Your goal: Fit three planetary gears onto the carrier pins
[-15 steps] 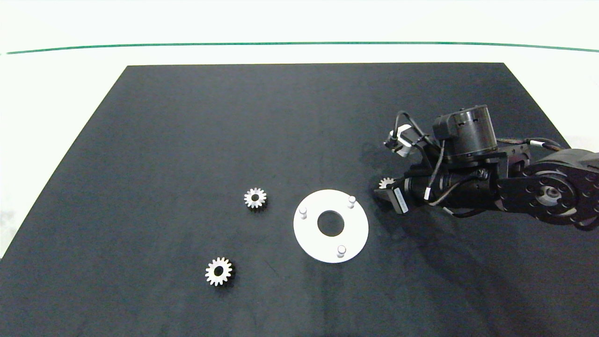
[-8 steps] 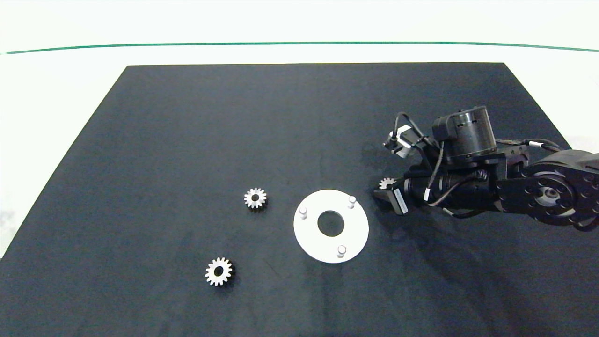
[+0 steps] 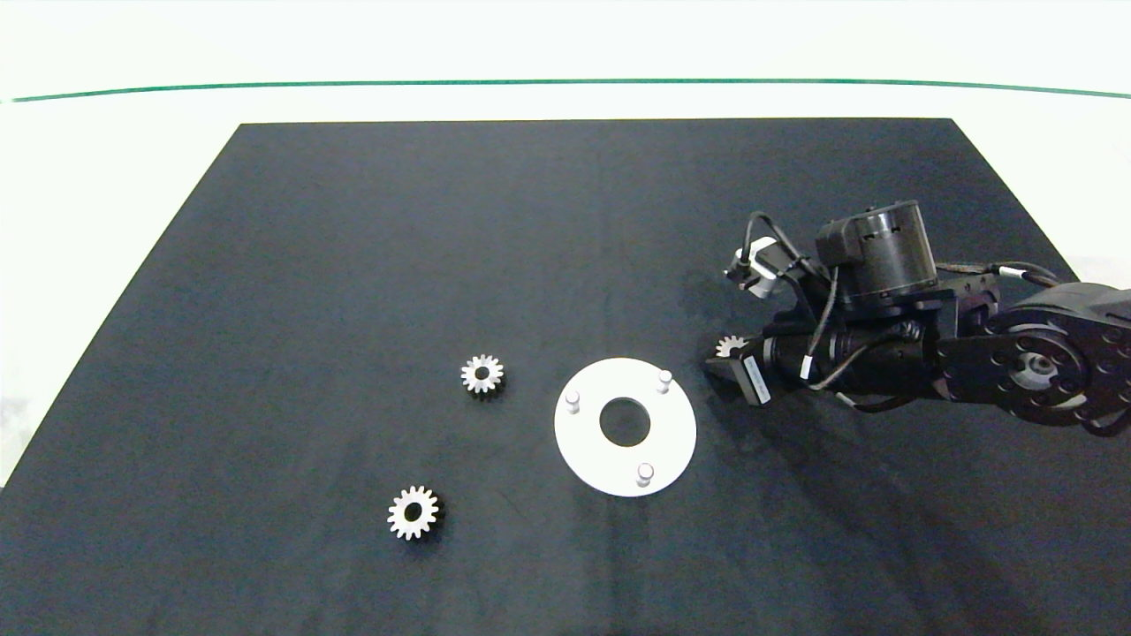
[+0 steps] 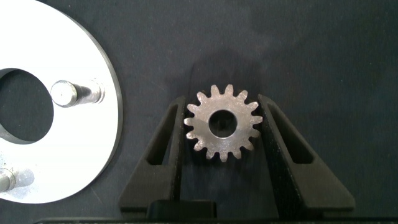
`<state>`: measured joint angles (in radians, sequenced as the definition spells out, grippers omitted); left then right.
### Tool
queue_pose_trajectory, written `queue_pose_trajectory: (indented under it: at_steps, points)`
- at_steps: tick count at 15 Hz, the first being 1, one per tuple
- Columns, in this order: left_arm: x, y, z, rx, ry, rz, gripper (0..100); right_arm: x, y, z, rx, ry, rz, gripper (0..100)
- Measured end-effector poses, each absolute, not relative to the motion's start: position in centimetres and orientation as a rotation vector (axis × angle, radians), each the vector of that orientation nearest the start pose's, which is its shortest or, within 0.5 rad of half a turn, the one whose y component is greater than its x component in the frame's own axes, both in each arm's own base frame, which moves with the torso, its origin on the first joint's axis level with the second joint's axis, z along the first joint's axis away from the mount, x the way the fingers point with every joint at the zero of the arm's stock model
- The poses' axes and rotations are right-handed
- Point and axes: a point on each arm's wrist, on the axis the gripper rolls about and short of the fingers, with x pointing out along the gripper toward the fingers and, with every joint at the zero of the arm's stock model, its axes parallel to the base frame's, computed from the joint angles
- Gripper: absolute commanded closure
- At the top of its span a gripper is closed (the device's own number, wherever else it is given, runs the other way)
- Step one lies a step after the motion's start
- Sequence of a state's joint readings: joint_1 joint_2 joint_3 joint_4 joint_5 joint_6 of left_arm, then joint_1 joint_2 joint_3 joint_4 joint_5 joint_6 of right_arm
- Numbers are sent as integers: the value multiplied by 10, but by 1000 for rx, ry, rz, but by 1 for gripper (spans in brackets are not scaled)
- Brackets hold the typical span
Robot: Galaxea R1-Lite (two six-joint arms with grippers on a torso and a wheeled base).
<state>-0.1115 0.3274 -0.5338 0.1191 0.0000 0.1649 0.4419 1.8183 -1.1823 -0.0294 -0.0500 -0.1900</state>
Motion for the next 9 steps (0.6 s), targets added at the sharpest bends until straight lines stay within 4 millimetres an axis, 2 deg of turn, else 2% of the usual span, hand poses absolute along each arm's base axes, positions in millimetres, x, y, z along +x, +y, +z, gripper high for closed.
queue_pose_trajectory:
  at_steps: [9]
  points:
    - [-27,3,215,160,-99,-104,0,310,146,189,-333,557,436,100]
